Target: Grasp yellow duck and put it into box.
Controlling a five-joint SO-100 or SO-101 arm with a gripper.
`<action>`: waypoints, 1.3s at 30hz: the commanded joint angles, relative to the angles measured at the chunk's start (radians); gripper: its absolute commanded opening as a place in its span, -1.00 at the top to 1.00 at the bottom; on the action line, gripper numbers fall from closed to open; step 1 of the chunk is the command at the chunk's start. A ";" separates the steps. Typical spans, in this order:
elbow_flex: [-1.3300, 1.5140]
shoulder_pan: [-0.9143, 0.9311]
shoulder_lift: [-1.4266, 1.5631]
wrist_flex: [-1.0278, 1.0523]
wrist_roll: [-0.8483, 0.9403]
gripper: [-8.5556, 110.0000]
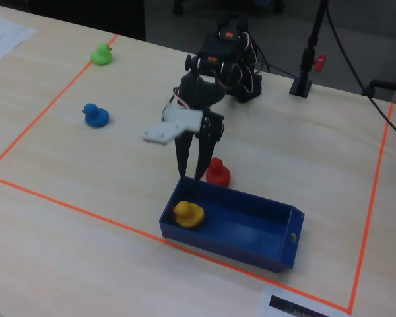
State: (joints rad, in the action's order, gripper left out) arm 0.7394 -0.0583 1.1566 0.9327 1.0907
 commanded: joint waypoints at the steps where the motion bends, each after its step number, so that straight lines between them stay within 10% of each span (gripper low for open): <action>1: -0.115 -0.012 0.170 0.078 -0.029 0.85; 18: 1.667 -0.107 1.324 0.117 0.066 0.85; 39: 2.247 -0.023 2.074 0.368 0.259 0.85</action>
State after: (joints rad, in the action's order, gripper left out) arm 2.9897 -0.0844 3.1937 1.2763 1.3407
